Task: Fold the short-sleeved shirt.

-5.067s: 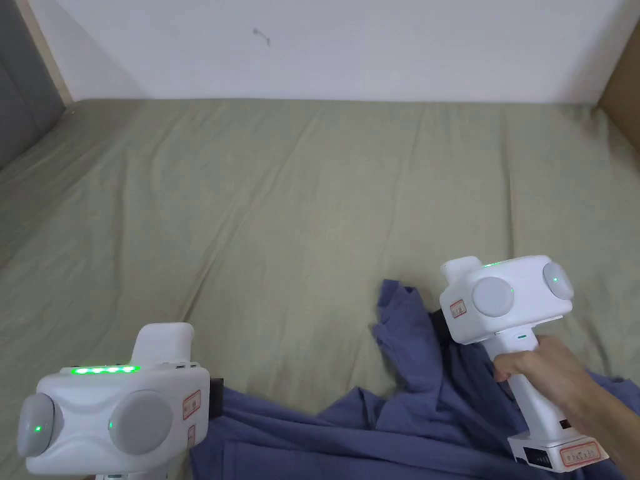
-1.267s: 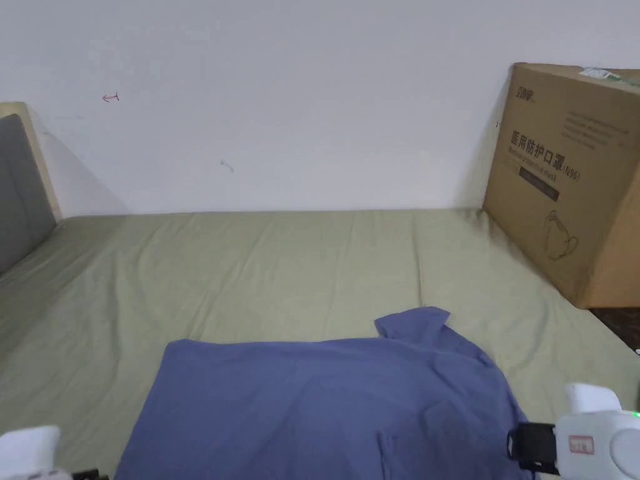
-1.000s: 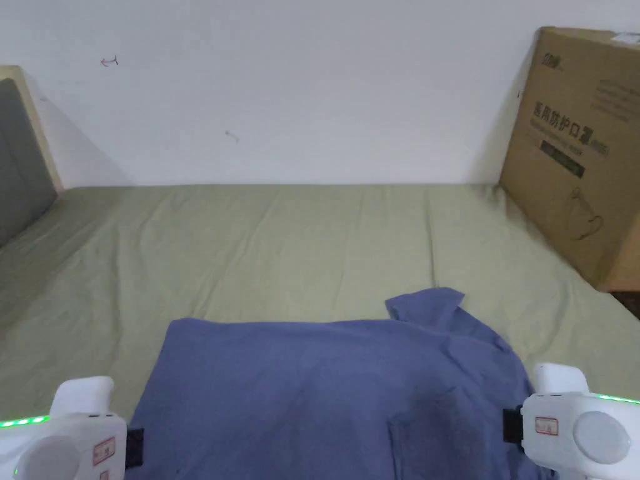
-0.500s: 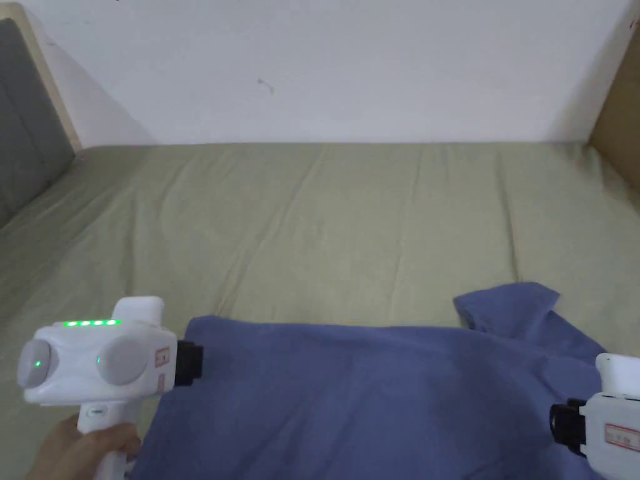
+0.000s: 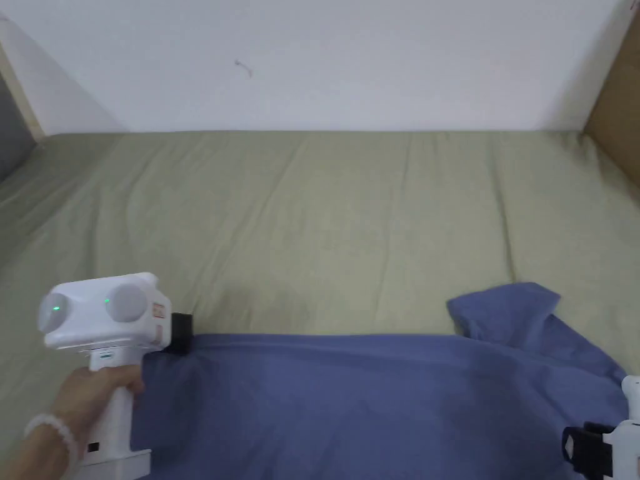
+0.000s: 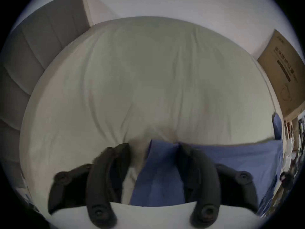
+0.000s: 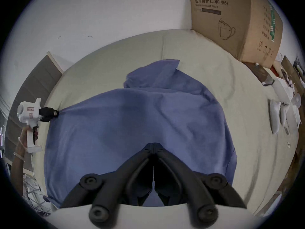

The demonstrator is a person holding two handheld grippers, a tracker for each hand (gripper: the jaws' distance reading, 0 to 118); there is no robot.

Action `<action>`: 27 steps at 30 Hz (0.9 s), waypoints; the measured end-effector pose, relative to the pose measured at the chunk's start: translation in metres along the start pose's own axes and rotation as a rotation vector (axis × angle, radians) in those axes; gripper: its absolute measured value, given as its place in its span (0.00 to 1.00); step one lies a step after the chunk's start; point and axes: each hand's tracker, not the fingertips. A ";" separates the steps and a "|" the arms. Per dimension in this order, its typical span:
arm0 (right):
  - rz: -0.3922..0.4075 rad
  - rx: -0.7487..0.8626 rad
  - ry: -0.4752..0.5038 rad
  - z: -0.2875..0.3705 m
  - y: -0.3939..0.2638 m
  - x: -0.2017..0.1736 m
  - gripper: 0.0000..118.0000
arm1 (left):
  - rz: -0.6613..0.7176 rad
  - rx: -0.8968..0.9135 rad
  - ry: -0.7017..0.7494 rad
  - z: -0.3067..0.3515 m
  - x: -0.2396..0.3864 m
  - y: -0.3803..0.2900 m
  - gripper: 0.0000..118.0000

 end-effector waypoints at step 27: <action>0.158 -0.259 -0.167 -0.135 0.132 0.067 0.69 | -0.160 0.146 -0.030 0.096 0.012 -0.008 0.03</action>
